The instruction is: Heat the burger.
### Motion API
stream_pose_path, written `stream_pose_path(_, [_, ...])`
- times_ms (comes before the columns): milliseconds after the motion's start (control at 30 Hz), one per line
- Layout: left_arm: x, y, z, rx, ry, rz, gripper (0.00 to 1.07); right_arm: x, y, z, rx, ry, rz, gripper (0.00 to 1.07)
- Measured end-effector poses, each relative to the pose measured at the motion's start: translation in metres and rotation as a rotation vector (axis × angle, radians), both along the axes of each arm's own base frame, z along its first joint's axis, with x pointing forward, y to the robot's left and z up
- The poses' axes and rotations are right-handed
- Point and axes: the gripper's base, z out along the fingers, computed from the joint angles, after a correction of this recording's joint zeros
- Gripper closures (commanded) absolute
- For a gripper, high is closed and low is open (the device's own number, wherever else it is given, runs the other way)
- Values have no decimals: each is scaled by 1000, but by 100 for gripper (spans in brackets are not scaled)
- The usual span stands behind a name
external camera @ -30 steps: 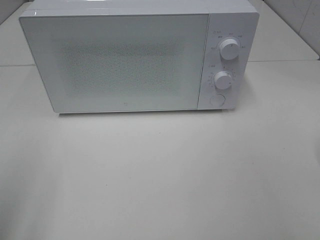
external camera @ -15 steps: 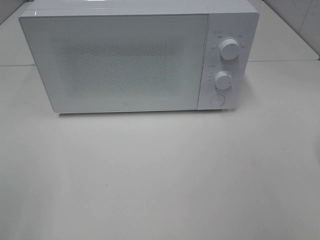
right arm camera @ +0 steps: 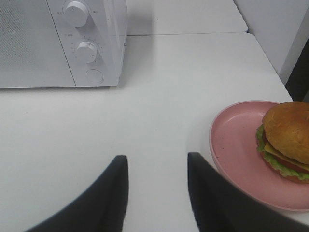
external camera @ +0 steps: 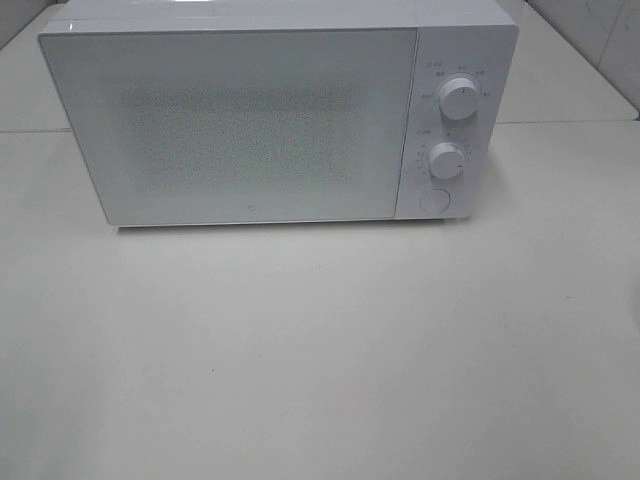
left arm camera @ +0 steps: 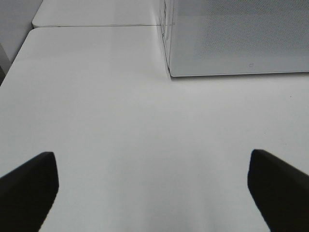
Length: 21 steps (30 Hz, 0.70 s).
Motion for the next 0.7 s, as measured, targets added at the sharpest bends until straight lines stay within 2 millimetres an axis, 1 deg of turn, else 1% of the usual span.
stream_pose_path(700, [0,0,0,1,0,0,6,0,0,0,0,0,0,65])
